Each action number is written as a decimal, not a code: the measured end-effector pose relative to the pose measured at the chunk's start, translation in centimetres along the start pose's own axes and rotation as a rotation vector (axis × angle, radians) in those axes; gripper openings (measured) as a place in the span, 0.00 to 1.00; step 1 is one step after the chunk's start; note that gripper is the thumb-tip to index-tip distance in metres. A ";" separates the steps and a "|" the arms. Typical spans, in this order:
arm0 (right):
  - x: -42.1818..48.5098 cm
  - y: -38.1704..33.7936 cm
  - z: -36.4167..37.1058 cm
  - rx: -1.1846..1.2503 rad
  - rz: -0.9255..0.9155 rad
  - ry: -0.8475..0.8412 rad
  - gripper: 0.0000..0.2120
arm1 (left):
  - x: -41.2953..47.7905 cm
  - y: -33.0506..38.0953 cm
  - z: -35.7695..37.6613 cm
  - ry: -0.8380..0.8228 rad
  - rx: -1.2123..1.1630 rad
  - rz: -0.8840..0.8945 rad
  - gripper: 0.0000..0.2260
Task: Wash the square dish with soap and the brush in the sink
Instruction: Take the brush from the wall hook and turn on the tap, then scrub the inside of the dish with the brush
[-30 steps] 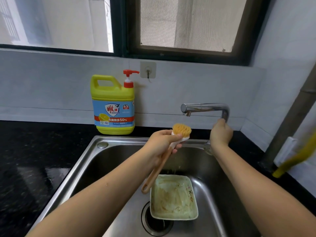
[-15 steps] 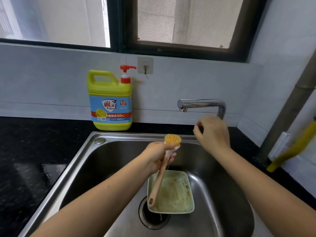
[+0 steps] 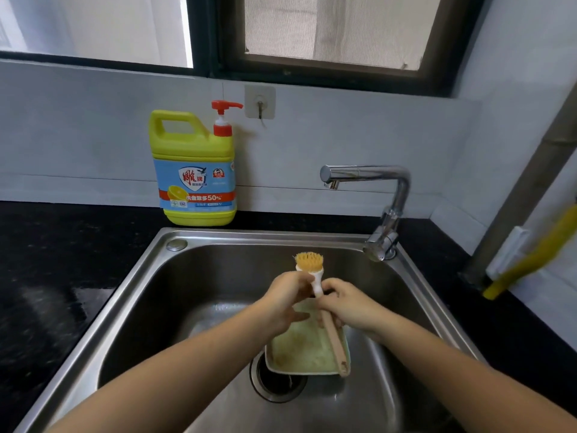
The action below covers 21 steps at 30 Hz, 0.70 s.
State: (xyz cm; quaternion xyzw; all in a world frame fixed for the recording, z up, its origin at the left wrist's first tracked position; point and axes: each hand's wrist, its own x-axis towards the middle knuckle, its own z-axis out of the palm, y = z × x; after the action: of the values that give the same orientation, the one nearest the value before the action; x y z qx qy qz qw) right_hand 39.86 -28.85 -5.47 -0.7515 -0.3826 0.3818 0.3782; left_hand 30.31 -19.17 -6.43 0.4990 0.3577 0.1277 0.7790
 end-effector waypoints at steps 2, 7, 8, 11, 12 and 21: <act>0.1 0.6 -0.8 -0.004 0.028 0.035 0.10 | 0.5 -0.5 -1.6 0.029 0.143 -0.035 0.10; 0.5 2.5 -2.1 -0.100 0.063 0.064 0.08 | 2.5 -2.2 -6.1 0.215 0.510 -0.097 0.08; 0.6 2.8 -2.2 -0.121 0.067 0.065 0.08 | 2.7 -2.7 -6.6 0.234 0.568 -0.116 0.06; 0.8 3.5 -2.6 -0.176 0.071 0.068 0.07 | 3.4 -4.1 -7.2 0.224 0.699 -0.159 0.07; 0.9 3.6 -2.6 -0.199 0.070 0.071 0.07 | 3.6 -4.4 -7.2 0.205 0.741 -0.168 0.06; 1.1 3.6 -2.7 -0.285 0.039 0.073 0.07 | 3.5 -6.6 -6.1 0.018 0.736 -0.231 0.10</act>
State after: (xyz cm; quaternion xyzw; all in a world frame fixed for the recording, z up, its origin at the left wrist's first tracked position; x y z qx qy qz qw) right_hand 43.68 -30.13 -7.73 -0.8183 -0.4042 0.3034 0.2739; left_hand 27.56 -16.13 -15.13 0.7003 0.4405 -0.0935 0.5539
